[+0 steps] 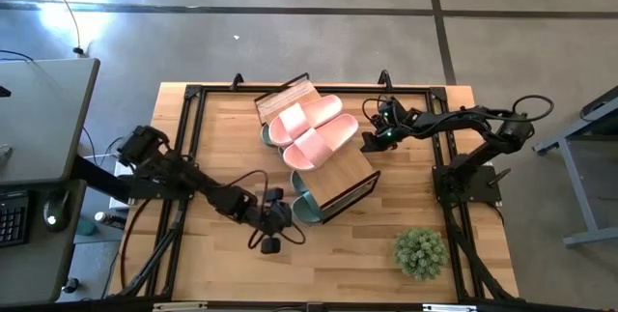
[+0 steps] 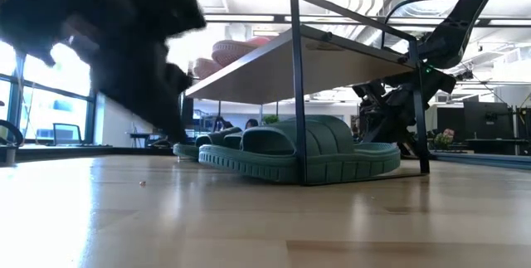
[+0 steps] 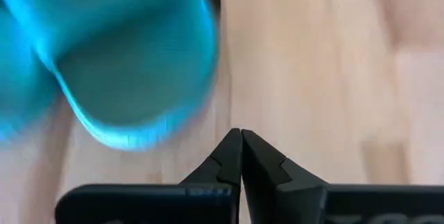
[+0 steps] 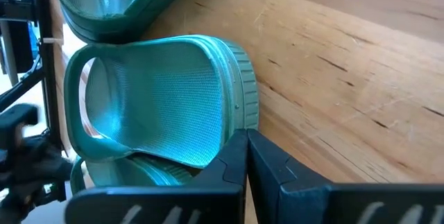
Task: Pick and place slides into the shelf
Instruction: Put the green slide under the shelf
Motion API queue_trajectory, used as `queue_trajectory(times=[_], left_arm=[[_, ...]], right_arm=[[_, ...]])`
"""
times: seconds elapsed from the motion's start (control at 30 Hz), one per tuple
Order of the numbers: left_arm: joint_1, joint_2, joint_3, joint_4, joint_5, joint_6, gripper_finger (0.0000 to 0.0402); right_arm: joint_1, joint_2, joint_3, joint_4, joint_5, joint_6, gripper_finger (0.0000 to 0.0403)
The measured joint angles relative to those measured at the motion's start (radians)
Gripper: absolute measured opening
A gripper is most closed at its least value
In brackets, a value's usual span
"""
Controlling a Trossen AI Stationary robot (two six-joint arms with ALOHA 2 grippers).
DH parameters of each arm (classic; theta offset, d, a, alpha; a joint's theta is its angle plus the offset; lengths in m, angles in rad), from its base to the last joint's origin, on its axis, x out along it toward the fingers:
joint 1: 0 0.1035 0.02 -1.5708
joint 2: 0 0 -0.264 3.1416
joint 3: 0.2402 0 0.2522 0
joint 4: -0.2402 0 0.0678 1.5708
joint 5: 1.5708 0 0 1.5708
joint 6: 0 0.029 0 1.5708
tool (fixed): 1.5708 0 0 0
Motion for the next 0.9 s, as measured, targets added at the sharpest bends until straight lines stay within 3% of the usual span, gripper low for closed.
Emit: queue_trajectory(times=[0.1,0.23,0.9], left_arm=[[0.002,0.024,-0.003,-0.028,0.021,-0.053,0.0000],[0.005,0.044,-0.002,0.011,-0.041,-0.103,0.0000],[0.088,0.045,-0.002,0.083,-0.022,-0.066,0.0000]], right_arm=[[0.000,0.000,0.000,0.000,0.000,-0.001,0.0000],[0.000,0.000,0.000,0.000,0.000,-0.004,0.0000],[-0.001,0.000,0.000,-0.002,0.004,-0.005,0.0000]])
